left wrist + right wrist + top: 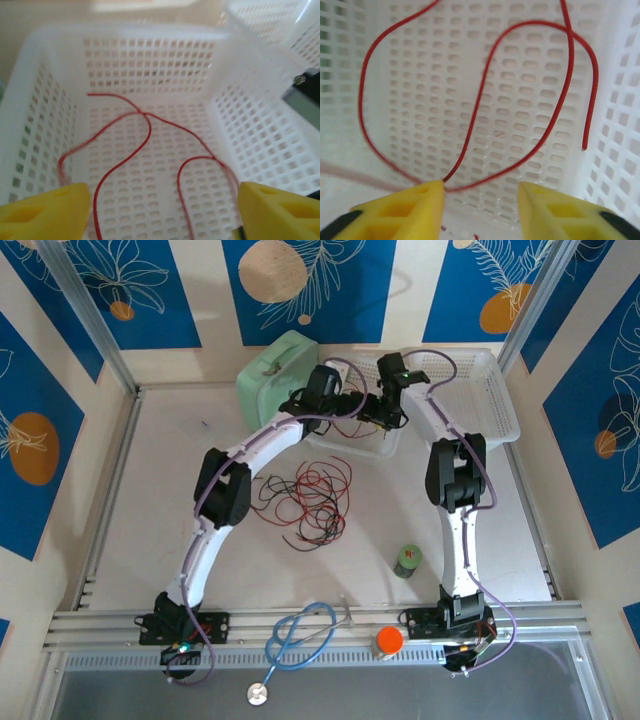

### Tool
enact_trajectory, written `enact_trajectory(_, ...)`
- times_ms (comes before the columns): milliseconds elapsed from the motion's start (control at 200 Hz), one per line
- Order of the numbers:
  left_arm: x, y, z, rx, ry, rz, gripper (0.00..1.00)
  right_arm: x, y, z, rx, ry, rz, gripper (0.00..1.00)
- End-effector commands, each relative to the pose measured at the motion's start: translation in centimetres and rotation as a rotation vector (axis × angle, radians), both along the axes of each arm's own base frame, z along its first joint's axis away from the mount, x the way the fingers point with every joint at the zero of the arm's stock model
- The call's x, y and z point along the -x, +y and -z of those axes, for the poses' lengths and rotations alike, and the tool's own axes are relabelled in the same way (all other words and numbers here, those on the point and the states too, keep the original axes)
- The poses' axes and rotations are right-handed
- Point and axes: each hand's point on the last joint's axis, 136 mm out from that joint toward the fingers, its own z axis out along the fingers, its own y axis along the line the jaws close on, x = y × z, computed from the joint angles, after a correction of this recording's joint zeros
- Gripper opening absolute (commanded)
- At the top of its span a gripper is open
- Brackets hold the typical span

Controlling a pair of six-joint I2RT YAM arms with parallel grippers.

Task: Untangle the cables

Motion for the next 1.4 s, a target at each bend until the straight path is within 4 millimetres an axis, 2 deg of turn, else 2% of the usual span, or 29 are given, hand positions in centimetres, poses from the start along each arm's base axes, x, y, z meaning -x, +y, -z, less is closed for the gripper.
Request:
enact_trajectory(0, 2.0, -0.6, -9.3, 0.082, -0.11, 0.051, 0.98, 0.8, 1.1, -6.8, -0.03, -0.109, -0.032, 0.53)
enact_trajectory(200, 3.9, 0.5, -12.4, 0.067, -0.105, 0.067, 1.0, 2.2, 0.9, -10.6, -0.038, -0.173, -0.035, 0.61)
enact_trajectory(280, 5.2, 1.1, -13.7, 0.062, -0.09, 0.088, 1.0, 3.2, 1.1, -12.7, -0.041, -0.213, -0.049, 0.62)
enact_trajectory(360, 7.0, 1.9, -16.0, 0.063, -0.087, 0.109, 1.0, 4.7, 1.3, -15.1, -0.035, -0.258, -0.067, 0.64)
enact_trajectory(420, 8.5, 2.8, -17.6, 0.058, -0.085, 0.12, 0.96, 6.1, 1.4, -16.8, -0.024, -0.297, -0.083, 0.65)
enact_trajectory(480, 10.1, 4.2, -19.4, 0.055, -0.085, 0.113, 0.92, 7.8, 1.5, -18.5, -0.015, -0.335, -0.098, 0.65)
enact_trajectory(545, 12.0, 6.0, -20.4, 0.038, -0.07, 0.092, 0.89, 9.8, 1.5, -19.7, -0.006, -0.367, -0.117, 0.65)
enact_trajectory(630, 14.3, 9.3, -20.9, 0.009, -0.035, 0.008, 0.86, 12.8, 1.6, -21.0, -0.003, -0.408, -0.141, 0.65)
enact_trajectory(725, 17.0, 13.3, -20.2, -0.011, 0.016, -0.102, 0.86, 16.4, 1.9, -21.9, -0.007, -0.447, -0.177, 0.65)
enact_trajectory(840, 20.5, 17.7, -17.9, -0.053, 0.104, -0.218, 0.86, 20.5, 2.5, -21.7, -0.012, -0.464, -0.221, 0.66)
enact_trajectory(910, 22.5, 19.8, -16.1, -0.078, 0.166, -0.267, 0.85, 22.8, 3.3, -20.7, -0.016, -0.445, -0.258, 0.65)
enact_trajectory(1000, 24.5, 21.7, -12.7, -0.095, 0.261, -0.323, 0.83, 25.1, 4.5, -18.6, -0.025, -0.399, -0.296, 0.64)
enact_trajectory(1095, 26.2, 22.4, -8.6, -0.085, 0.36, -0.352, 0.8, 26.6, 5.9, -15.6, -0.033, -0.335, -0.318, 0.62)
enact_trajectory(1191, 26.8, 22.5, -4.1, -0.056, 0.452, -0.378, 0.76, 27.3, 7.4, -12.2, -0.037, -0.275, -0.332, 0.6)
enact_trajectory(1316, 26.1, 22.3, 1.0, 0.013, 0.557, -0.418, 0.66, 27.4, 9.1, -8.3, -0.06, -0.199, -0.34, 0.57)
enact_trajectory(1391, 25.1, 22.3, 3.4, 0.052, 0.593, -0.45, 0.65, 27.5, 9.7, -6.8, -0.053, -0.164, -0.347, 0.56)
